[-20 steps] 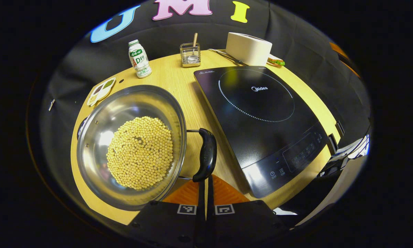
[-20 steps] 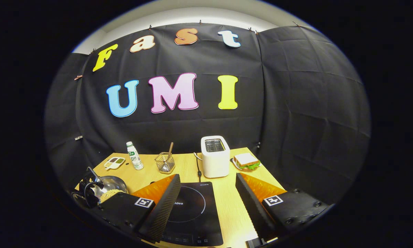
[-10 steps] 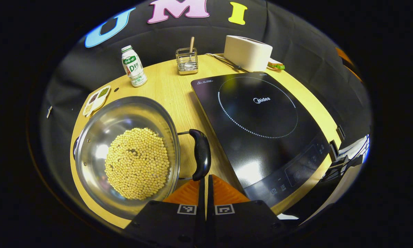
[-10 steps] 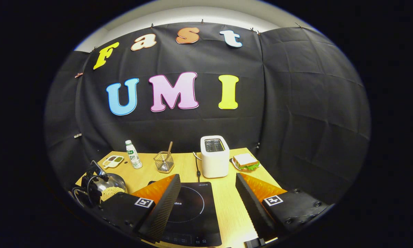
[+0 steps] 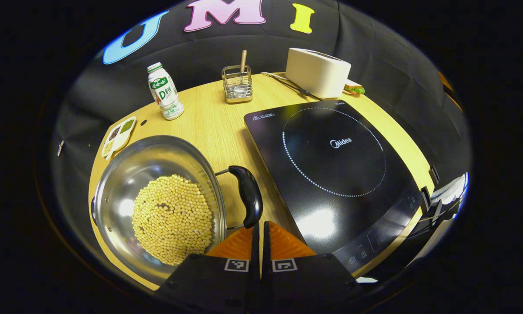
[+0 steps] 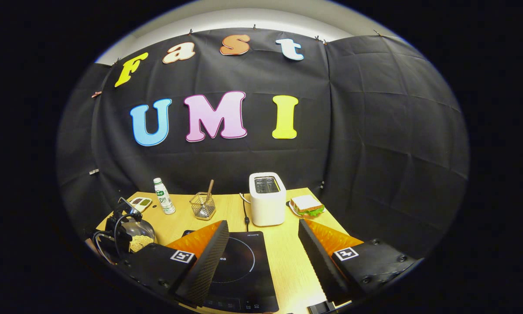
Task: First push the handle of the pot to place it horizontally, then grasp the pot with both hands and set it on the induction cooktop.
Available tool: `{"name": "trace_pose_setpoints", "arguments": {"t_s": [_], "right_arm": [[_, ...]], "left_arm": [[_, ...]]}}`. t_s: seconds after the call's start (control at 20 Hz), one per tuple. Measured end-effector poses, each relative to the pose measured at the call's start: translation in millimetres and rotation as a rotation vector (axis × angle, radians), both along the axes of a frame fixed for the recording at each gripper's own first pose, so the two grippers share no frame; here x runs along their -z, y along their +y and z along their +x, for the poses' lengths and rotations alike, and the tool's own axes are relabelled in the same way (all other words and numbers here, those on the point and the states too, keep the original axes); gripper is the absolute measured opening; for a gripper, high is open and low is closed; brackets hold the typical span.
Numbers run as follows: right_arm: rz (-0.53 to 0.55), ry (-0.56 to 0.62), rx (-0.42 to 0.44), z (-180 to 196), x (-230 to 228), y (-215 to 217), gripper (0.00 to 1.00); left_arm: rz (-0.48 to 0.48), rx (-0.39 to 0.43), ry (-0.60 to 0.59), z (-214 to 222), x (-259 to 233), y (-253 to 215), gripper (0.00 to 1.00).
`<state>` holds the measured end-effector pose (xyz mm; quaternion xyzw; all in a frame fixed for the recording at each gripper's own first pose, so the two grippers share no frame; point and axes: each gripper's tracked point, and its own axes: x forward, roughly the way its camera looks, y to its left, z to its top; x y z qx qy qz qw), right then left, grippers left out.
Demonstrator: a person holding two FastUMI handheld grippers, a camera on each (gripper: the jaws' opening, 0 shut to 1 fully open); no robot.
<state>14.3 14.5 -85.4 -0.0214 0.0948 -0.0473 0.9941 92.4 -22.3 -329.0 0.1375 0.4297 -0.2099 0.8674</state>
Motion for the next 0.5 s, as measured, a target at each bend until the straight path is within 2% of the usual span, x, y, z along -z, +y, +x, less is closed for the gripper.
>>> {"name": "trace_pose_setpoints", "arguments": {"t_s": [0.5], "right_arm": [[-0.012, -0.004, 0.046, -4.8, -1.8, -9.7, 1.00]], "left_arm": [[0.000, 0.010, -0.031, 30.1, -6.8, -4.9, 0.05]]}}
